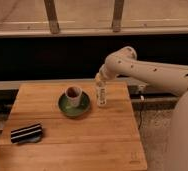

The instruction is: Stand the bottle upright

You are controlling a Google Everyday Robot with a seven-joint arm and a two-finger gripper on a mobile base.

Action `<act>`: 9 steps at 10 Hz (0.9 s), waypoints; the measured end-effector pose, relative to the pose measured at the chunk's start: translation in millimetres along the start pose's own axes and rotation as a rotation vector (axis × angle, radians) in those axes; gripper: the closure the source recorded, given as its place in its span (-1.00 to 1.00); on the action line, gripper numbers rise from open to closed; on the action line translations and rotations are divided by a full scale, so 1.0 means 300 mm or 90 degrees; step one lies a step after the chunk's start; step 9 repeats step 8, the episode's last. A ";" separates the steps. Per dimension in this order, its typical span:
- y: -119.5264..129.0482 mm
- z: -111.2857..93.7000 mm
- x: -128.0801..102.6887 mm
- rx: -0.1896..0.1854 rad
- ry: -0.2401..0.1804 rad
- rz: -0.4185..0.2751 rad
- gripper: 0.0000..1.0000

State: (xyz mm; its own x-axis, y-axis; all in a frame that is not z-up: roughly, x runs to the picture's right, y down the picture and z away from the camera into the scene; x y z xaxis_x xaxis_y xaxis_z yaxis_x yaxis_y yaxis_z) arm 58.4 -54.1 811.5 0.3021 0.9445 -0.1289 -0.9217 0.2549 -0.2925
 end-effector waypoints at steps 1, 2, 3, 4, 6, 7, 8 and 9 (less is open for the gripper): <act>-0.007 0.012 0.004 -0.003 -0.002 0.005 1.00; -0.007 0.021 0.006 -0.007 -0.003 0.006 1.00; -0.001 0.032 0.004 -0.012 -0.006 0.007 1.00; 0.005 0.038 0.003 -0.016 -0.010 0.009 1.00; -0.002 0.045 0.008 -0.018 -0.015 0.014 1.00; 0.003 0.052 0.009 -0.022 -0.018 0.016 1.00; 0.008 0.055 0.008 -0.026 -0.022 0.018 1.00; 0.008 0.055 0.008 -0.026 -0.022 0.018 1.00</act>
